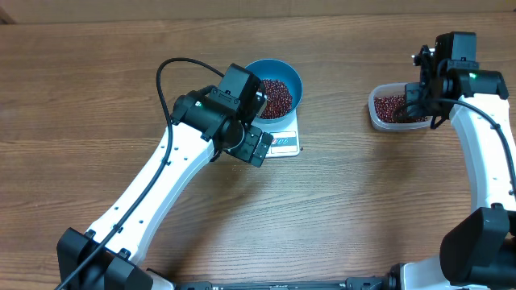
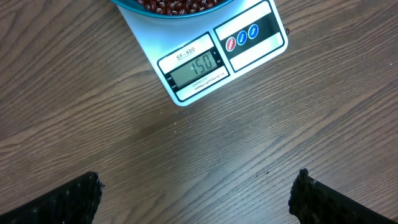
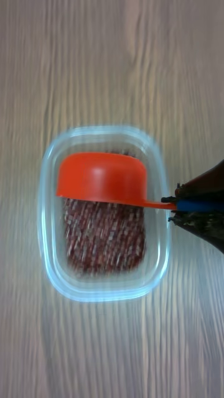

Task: Scoop item into bowl and weigh 150g on scale
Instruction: 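Carry the red cup right and lower it into the bean tub, then open the right gripper to release the red cup in the tub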

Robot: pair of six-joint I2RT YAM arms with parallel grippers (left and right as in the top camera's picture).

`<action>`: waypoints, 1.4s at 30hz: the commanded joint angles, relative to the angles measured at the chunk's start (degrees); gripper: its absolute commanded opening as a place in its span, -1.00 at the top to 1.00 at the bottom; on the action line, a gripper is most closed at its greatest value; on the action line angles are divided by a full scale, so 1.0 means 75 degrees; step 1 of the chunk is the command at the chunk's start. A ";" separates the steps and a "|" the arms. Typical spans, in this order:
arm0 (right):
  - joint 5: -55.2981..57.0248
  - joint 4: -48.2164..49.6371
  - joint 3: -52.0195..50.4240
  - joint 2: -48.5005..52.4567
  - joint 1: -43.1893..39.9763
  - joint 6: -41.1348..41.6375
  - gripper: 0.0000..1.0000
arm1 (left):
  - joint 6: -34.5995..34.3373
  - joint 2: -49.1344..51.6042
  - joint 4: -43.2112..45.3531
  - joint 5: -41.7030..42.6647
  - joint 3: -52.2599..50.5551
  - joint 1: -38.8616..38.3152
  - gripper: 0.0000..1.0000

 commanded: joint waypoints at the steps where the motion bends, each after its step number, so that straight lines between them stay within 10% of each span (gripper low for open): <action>1: -0.1702 0.0219 0.0189 -0.0157 -0.0236 0.0006 0.93 | 0.0117 -0.0085 -0.0020 -0.0023 0.0070 -0.0015 -0.99; 24: -0.3334 -0.0166 0.0137 0.0962 -0.1300 0.0778 0.92 | 0.0117 -0.0085 -0.0020 -0.0023 0.0070 -0.0015 -0.99; 29: -0.3246 -0.0286 0.0140 0.0962 -0.1300 0.0866 -0.29 | 0.0117 -0.0085 -0.0020 -0.0026 0.0070 -0.0015 -0.99; 42: -0.2302 -0.0956 0.0201 0.0956 -0.1300 0.1460 -0.40 | 0.0117 -0.0085 -0.0020 -0.0026 0.0070 -0.0015 -1.00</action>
